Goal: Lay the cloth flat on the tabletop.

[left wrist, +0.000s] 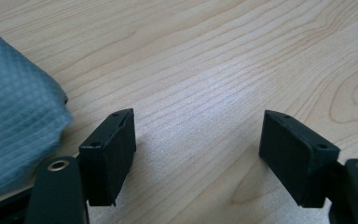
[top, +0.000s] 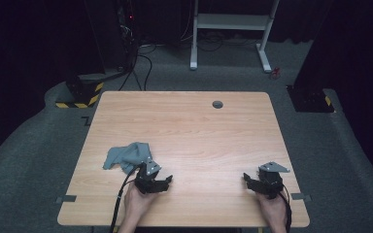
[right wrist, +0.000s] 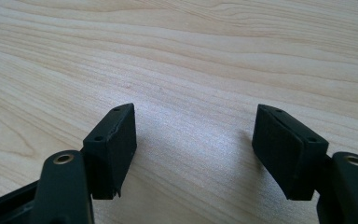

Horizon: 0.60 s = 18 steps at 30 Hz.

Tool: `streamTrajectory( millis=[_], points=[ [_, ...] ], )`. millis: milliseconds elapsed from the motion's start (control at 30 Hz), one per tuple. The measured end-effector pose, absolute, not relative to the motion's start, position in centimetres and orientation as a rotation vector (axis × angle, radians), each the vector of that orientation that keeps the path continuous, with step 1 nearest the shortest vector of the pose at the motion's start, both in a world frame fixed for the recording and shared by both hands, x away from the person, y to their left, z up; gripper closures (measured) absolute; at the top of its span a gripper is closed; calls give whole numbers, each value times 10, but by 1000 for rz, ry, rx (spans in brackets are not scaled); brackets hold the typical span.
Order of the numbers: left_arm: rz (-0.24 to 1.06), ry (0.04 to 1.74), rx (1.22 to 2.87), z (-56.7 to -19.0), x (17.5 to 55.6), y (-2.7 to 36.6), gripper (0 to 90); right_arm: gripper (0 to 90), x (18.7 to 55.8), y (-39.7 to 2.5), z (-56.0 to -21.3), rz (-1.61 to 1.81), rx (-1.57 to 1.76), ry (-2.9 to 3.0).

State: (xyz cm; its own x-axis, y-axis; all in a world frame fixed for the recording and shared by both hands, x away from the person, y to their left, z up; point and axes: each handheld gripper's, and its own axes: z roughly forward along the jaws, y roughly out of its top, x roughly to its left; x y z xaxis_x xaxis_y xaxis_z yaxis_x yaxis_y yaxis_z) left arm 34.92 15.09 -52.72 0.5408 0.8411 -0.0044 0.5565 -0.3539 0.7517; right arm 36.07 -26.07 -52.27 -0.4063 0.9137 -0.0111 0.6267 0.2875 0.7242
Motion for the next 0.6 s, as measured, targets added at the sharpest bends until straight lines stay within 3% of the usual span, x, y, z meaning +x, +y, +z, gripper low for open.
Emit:
streamTrajectory(
  millis=[600],
  points=[
    [451,1141,1981,-514,339,166,270,303,361,-261,-523,907,1380,2138]
  ],
)
